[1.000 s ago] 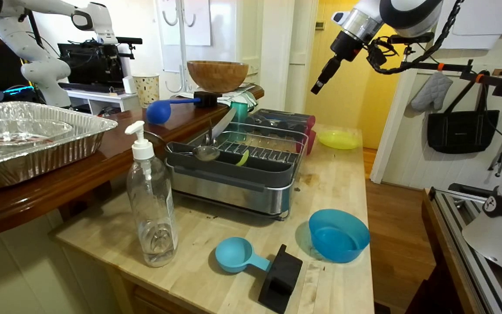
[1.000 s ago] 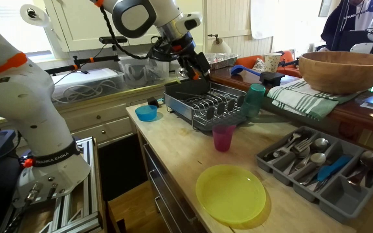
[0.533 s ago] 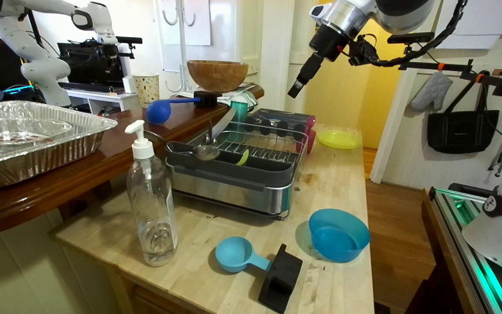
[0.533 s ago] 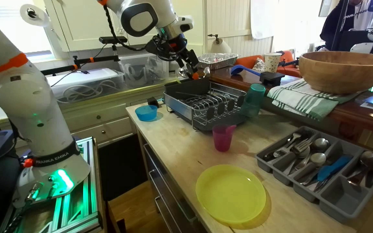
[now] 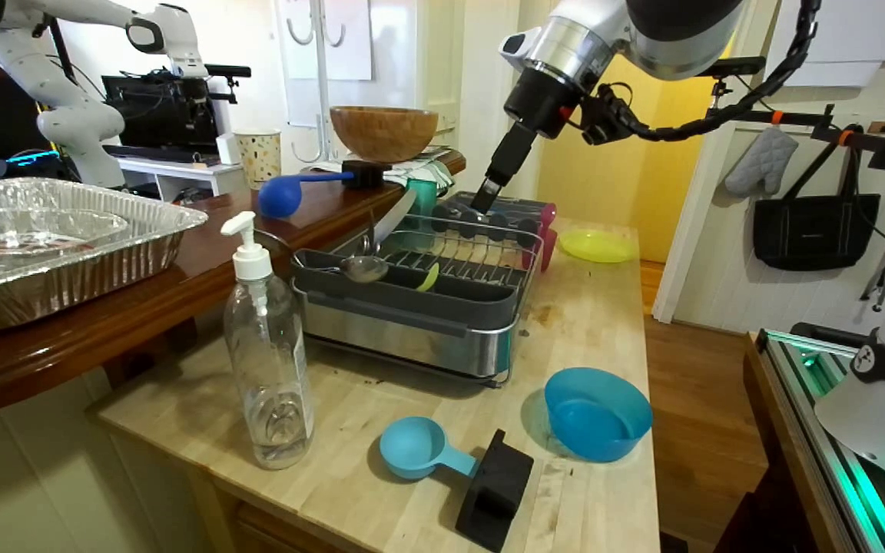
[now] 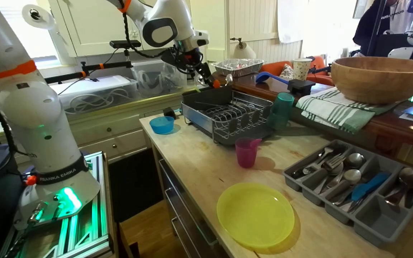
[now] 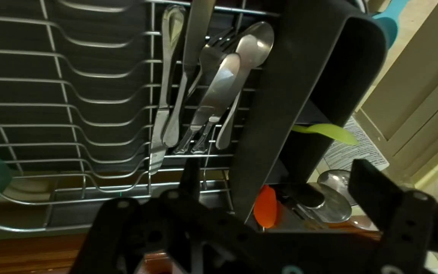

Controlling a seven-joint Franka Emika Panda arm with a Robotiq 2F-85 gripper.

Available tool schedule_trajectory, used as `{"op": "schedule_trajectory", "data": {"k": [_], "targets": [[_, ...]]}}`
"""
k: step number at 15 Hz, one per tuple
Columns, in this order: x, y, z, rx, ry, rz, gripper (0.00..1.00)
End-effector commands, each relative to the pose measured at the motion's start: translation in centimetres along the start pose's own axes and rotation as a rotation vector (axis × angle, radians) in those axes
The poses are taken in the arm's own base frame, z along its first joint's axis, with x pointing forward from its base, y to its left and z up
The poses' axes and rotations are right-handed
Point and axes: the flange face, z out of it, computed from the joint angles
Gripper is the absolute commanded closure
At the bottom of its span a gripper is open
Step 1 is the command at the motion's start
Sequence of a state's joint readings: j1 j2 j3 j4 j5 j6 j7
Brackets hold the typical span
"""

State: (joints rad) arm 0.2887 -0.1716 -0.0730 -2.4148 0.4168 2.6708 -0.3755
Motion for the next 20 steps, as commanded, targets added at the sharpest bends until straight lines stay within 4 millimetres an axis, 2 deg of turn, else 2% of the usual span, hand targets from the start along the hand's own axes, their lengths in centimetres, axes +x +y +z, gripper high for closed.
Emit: {"op": "schedule_trajectory", "data": {"k": [1,5,11,15,20], "targets": [[0.2,-0.1,0.2,0.0,-0.004,0.0,0.0],[-0.1,0.0,0.3,-0.011,0.003,0.005,0.0],[1.8,-4.5,1.8,0.103,0.038,-0.315,0.0],[2.5,-5.6,2.6,0.136,0.037,-0.516,0.0],[1.7,-6.8,5.5,0.184,-0.008,-0.661,0.0]]}}
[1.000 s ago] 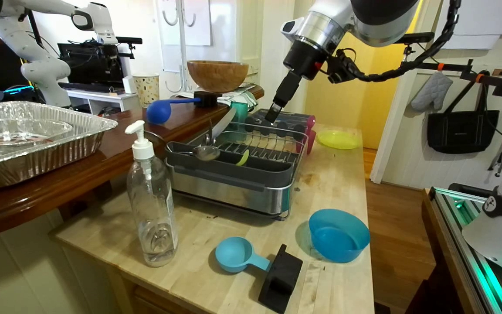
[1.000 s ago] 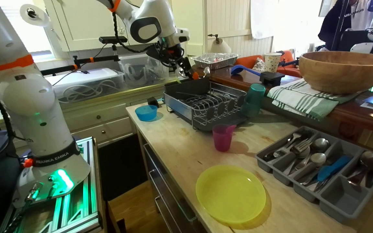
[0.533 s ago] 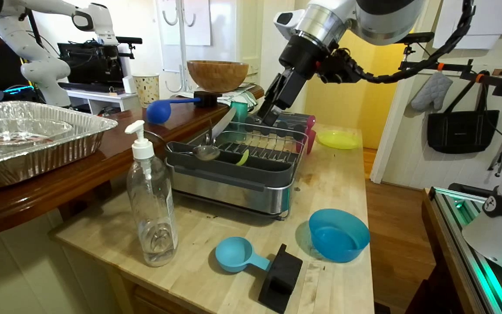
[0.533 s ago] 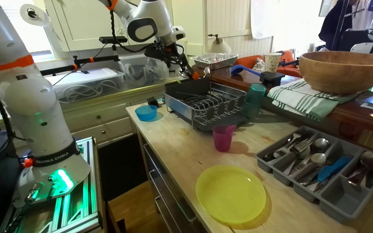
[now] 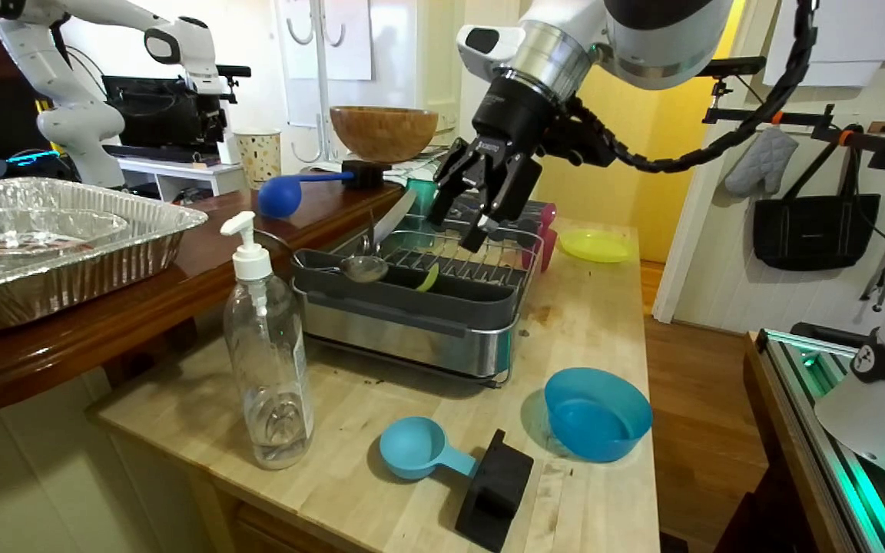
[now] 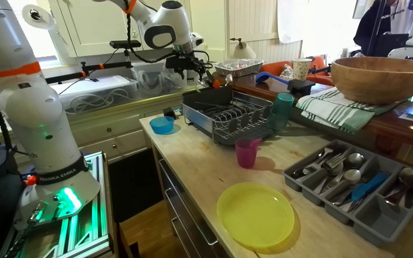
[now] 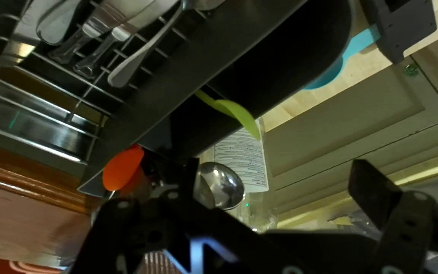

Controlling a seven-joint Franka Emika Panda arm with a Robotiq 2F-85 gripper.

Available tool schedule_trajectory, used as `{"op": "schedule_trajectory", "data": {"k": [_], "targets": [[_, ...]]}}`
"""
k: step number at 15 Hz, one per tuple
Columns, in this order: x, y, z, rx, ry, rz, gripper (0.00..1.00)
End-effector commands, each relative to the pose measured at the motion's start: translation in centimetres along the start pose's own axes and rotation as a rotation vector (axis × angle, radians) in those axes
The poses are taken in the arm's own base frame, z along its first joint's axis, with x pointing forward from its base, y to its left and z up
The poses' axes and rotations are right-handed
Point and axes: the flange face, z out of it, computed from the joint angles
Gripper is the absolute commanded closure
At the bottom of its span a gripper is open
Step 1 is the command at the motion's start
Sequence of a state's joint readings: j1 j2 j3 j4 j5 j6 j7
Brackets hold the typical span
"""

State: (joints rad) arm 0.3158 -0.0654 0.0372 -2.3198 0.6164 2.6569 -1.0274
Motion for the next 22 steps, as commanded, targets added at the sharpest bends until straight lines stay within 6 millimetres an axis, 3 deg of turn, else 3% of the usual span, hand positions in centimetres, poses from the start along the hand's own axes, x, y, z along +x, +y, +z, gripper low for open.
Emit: {"op": "schedule_trajectory", "data": {"k": [1,9,11,17,20,22], "targets": [[0.1,-0.3,2.4,0.06,-0.024,-0.081,0.0],[-0.3,-0.5,5.3,0.048,-0.062,-0.145,0.0],[-0.3,-0.3,5.4,0.042,-0.066,-0.147,0.26],[-0.1,0.3,5.2,0.005,-0.048,-0.138,0.74],[0.1,0.8,4.8,-0.024,-0.038,-0.135,0.96],[0.2,1.1,4.5,-0.024,-0.03,-0.131,1.0]]}}
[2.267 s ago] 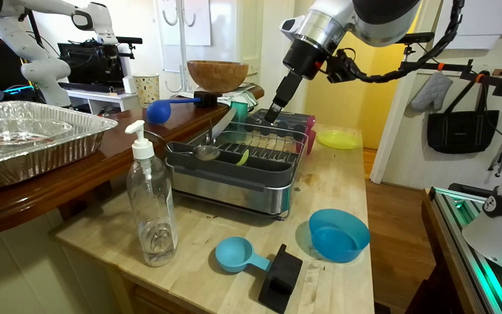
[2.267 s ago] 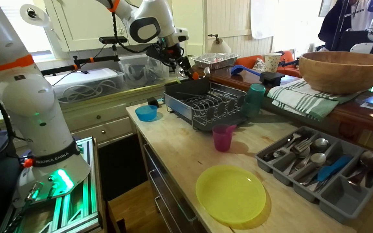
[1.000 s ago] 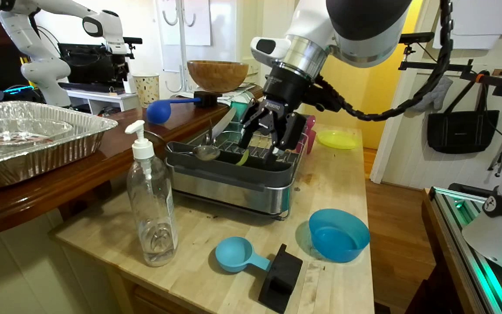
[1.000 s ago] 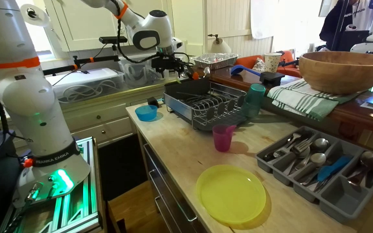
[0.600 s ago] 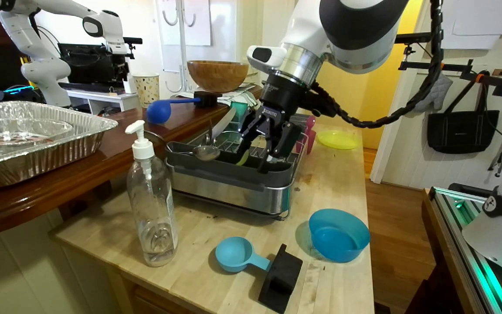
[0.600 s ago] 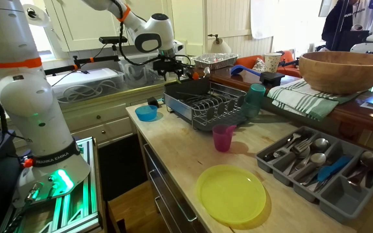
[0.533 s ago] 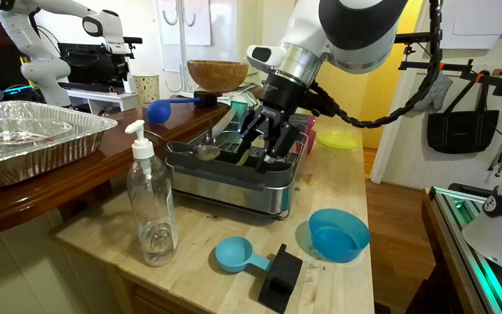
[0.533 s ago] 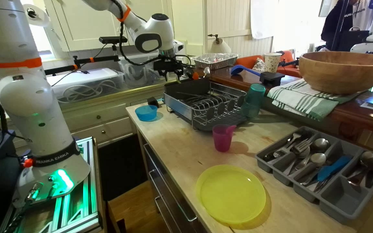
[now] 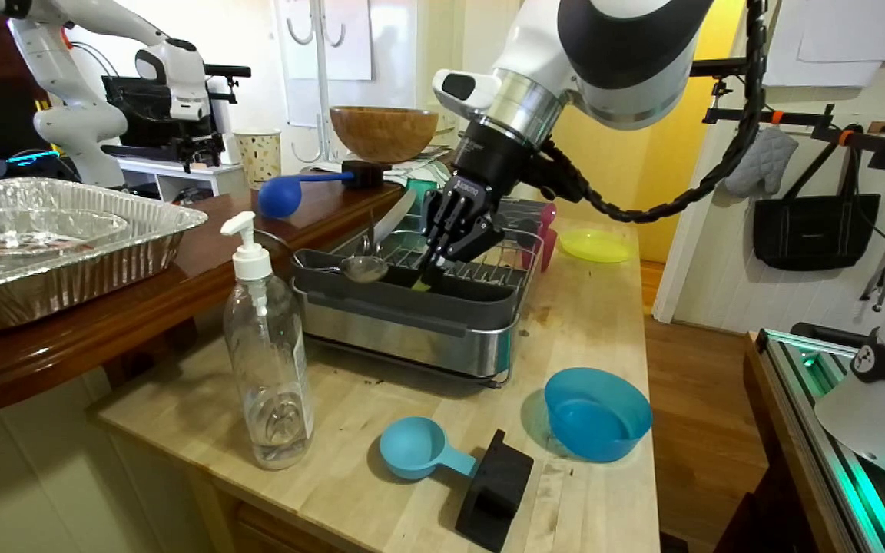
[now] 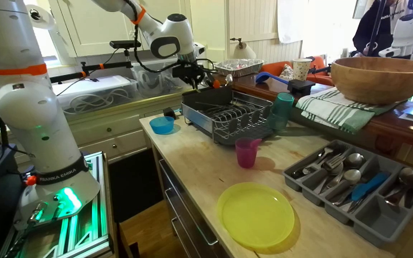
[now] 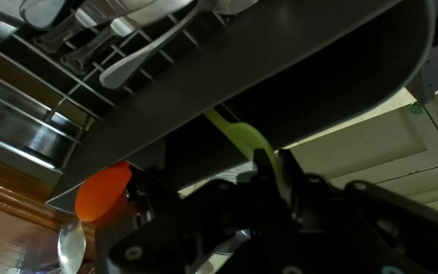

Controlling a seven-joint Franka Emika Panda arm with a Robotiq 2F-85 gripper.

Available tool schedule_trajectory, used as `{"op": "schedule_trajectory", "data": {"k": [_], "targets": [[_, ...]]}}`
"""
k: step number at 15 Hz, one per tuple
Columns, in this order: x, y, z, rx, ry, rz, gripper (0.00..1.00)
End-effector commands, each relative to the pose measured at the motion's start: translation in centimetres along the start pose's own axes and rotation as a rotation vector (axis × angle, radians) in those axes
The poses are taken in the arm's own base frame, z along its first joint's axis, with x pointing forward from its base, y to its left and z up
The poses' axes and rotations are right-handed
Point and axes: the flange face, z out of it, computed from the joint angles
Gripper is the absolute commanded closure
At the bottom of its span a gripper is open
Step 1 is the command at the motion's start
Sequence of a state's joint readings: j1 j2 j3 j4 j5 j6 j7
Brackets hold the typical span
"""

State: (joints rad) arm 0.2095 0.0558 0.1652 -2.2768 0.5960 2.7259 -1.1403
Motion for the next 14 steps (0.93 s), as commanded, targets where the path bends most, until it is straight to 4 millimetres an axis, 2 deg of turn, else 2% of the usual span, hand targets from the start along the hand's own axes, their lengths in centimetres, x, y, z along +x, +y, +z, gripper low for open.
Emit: {"op": "schedule_trajectory", "data": {"k": [1,4,7,14], "targets": [[0.2,0.8,-0.2,-0.015,0.003,-0.001,1.0],[0.4,1.3,-1.3,-0.014,0.019,0.01,0.98],[0.9,1.6,-3.3,-0.018,0.04,0.009,0.98],[2.3,1.6,-11.5,-0.031,0.097,-0.033,0.98]]}}
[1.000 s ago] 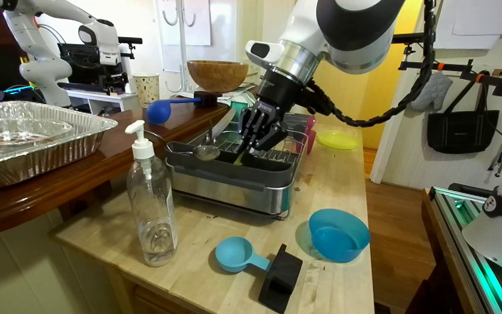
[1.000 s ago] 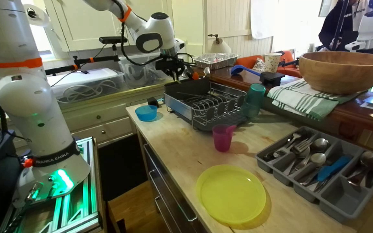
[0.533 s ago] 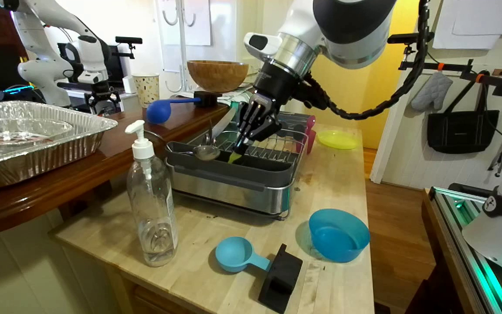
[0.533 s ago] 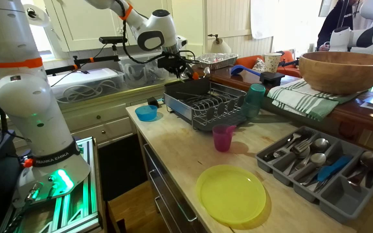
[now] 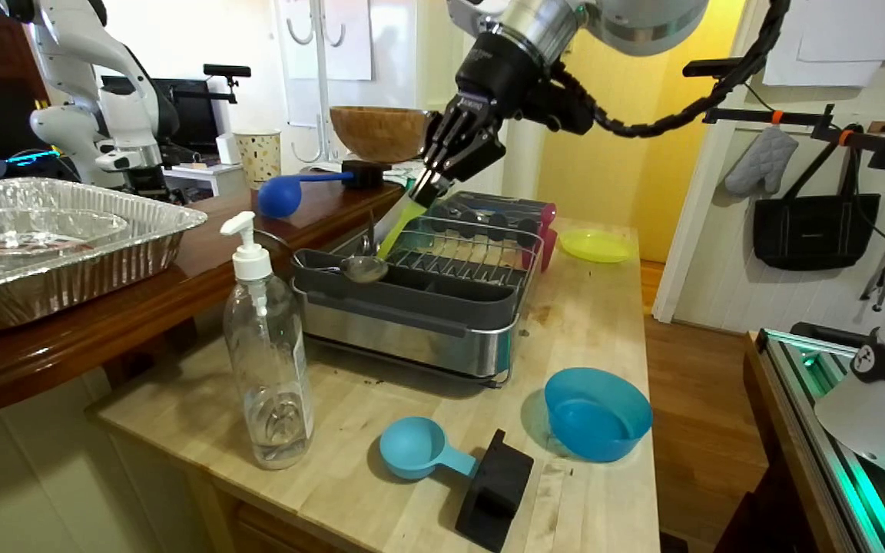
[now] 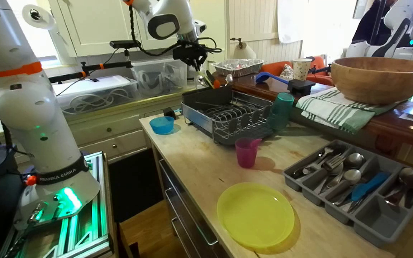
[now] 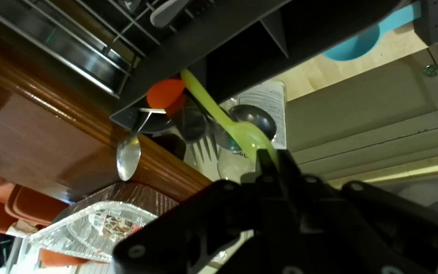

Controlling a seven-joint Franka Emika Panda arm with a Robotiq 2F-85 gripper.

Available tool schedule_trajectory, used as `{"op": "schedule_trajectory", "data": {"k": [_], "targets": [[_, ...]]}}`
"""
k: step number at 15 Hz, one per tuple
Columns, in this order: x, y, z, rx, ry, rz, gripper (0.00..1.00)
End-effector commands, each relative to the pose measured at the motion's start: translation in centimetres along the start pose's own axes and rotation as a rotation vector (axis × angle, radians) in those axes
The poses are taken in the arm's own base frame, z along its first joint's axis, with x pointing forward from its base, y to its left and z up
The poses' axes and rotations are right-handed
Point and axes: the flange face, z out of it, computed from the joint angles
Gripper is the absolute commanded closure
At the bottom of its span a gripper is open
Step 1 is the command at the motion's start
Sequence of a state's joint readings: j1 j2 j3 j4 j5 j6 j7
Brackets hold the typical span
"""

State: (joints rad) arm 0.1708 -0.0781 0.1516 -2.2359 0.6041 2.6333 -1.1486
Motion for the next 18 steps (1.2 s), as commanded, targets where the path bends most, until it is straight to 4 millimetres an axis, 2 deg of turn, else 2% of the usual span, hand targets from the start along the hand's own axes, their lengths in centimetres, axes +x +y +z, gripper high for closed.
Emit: {"op": "schedule_trajectory", "data": {"k": [1,3,8,15,18], "targets": [[0.2,-0.1,-4.7,0.027,0.008,-0.027,0.98],[0.1,0.0,-6.8,0.038,-0.002,-0.038,0.98],[-1.1,0.6,-10.4,0.025,-0.063,-0.047,0.98],[-4.9,1.2,-13.3,0.053,-0.169,0.002,0.98],[-7.5,1.4,-14.4,0.043,-0.251,0.029,0.98]]}}
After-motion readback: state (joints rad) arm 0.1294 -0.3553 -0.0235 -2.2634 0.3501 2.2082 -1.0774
